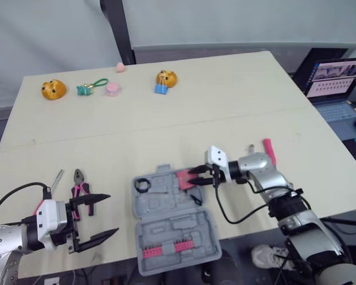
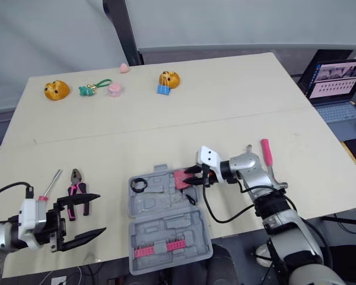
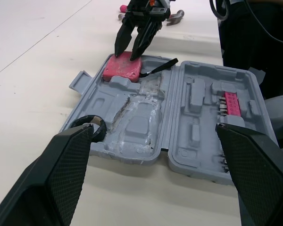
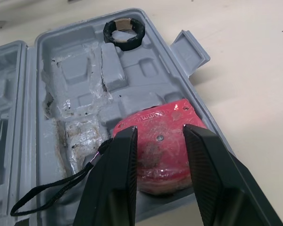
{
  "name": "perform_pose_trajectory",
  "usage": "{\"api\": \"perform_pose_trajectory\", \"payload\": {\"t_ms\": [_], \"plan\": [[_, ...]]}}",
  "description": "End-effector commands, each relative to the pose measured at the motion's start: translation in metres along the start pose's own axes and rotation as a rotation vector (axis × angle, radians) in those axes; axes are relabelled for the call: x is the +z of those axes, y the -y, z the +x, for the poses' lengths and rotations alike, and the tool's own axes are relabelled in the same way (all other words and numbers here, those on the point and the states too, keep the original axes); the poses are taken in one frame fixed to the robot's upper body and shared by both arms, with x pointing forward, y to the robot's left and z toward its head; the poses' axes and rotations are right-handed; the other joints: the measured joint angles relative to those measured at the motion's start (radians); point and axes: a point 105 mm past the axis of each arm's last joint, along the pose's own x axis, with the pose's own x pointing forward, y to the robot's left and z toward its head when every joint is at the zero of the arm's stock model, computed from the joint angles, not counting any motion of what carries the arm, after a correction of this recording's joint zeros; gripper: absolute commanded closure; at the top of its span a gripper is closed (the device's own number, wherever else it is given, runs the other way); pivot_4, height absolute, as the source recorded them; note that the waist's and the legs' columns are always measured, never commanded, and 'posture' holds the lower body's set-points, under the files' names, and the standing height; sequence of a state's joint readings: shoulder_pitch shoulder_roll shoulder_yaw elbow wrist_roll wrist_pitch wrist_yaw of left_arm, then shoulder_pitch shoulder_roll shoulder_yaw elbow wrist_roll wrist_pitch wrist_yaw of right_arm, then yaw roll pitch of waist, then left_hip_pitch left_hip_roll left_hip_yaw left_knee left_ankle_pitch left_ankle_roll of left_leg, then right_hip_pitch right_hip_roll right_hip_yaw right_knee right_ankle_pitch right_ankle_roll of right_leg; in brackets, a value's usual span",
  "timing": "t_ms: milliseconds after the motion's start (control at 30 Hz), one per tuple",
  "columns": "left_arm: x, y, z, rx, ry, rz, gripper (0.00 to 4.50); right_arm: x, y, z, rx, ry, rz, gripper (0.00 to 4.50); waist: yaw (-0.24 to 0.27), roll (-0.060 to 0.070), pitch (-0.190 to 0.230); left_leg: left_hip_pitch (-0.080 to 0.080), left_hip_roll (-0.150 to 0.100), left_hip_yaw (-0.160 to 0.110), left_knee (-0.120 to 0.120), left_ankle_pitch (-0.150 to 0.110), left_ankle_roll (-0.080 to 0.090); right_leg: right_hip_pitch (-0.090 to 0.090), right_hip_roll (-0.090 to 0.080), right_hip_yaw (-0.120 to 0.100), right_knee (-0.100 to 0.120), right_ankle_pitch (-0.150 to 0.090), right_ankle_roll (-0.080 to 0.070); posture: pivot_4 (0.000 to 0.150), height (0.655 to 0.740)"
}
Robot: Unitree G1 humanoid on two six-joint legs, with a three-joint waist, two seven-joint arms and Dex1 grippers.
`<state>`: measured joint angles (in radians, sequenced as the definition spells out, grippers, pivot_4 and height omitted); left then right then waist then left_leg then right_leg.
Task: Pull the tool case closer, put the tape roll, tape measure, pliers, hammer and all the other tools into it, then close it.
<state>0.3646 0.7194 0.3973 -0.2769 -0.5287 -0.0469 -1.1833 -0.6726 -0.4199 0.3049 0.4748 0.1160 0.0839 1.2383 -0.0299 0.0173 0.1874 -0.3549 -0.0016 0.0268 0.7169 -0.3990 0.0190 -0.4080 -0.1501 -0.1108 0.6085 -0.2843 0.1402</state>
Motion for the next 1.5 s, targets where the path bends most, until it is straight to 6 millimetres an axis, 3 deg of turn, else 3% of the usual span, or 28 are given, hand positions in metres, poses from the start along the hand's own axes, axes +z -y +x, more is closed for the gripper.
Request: {"api": "perform_pose_trajectory", "payload": {"t_ms": [33, 233, 633, 667, 867, 933, 1033, 1267, 1500], "plan": [[0.010, 0.000, -0.003, 0.004, 0.018, 0.040, 0.00, -0.009, -0.003, 0.002, 0.020, -0.019, 0.029, 2.86, 0.000, 0.000, 0.000, 0.000, 0.000, 0.000, 0.000, 0.000, 0.000, 0.000, 0.000, 0.000, 0.000, 0.000, 0.000, 0.150, 0.7155], [0.010, 0.001, -0.005, 0.010, 0.014, 0.037, 0.00, -0.026, -0.006, 0.003, 0.036, -0.061, 0.088, 2.86, 0.000, 0.000, 0.000, 0.000, 0.000, 0.000, 0.000, 0.000, 0.000, 0.000, 0.000, 0.000, 0.000, 0.000, 0.000, 0.150, 0.7155], [0.009, 0.001, -0.006, 0.011, 0.012, 0.040, 0.00, -0.030, -0.005, 0.005, 0.021, -0.041, 0.113, 2.86, -0.001, -0.002, -0.001, 0.002, 0.000, -0.001, 0.000, 0.000, 0.000, 0.002, 0.000, 0.000, 0.000, 0.000, 0.000, 0.150, 0.7155], [0.009, 0.001, -0.006, 0.011, 0.013, 0.040, 0.00, -0.028, -0.005, 0.004, 0.014, -0.036, 0.106, 2.86, -0.001, -0.002, -0.001, 0.002, 0.000, -0.001, 0.000, 0.000, 0.000, 0.002, 0.000, 0.000, 0.000, 0.000, 0.000, 0.150, 0.7155], [0.012, 0.000, -0.004, 0.021, 0.036, 0.031, 0.00, 0.033, -0.006, -0.028, -0.050, 0.057, -0.045, 2.86, 0.004, -0.001, -0.001, 0.000, -0.001, -0.002, 0.000, 0.000, 0.000, 0.001, 0.000, 0.000, 0.000, 0.000, 0.000, 0.150, 0.7155], [0.011, 0.000, -0.001, 0.023, 0.050, 0.021, 0.00, 0.059, -0.018, -0.050, -0.086, 0.082, -0.094, 2.86, 0.005, 0.000, 0.000, 0.000, -0.001, -0.002, 0.000, 0.000, 0.000, 0.001, 0.000, 0.000, 0.000, 0.000, 0.000, 0.150, 0.7155], [0.009, 0.001, 0.003, 0.028, 0.071, 0.001, 0.00, 0.071, -0.045, -0.071, -0.112, 0.071, -0.092, 2.86, 0.013, 0.000, 0.000, -0.001, 0.000, -0.002, 0.000, 0.000, 0.000, 0.001, 0.000, 0.000, -0.001, 0.000, 0.000, 0.150, 0.7155], [-0.001, 0.004, 0.009, 0.037, 0.090, -0.031, 0.00, 0.056, -0.082, -0.101, -0.247, 0.038, 0.051, 2.86, 0.032, -0.002, -0.001, 0.001, 0.000, 0.000, 0.000, -0.001, 0.000, 0.002, 0.000, 0.001, -0.002, 0.000, 0.000, 0.150, 0.7155], [-0.007, 0.009, 0.009, 0.041, 0.095, -0.055, 0.00, 0.017, -0.139, -0.113, -0.225, -0.072, 0.284, 2.86, 0.050, -0.003, -0.001, 0.002, -0.001, 0.001, 0.000, -0.001, 0.001, 0.003, 0.000, 0.001, -0.002, 0.000, 0.000, 0.150, 0.7155]]}}
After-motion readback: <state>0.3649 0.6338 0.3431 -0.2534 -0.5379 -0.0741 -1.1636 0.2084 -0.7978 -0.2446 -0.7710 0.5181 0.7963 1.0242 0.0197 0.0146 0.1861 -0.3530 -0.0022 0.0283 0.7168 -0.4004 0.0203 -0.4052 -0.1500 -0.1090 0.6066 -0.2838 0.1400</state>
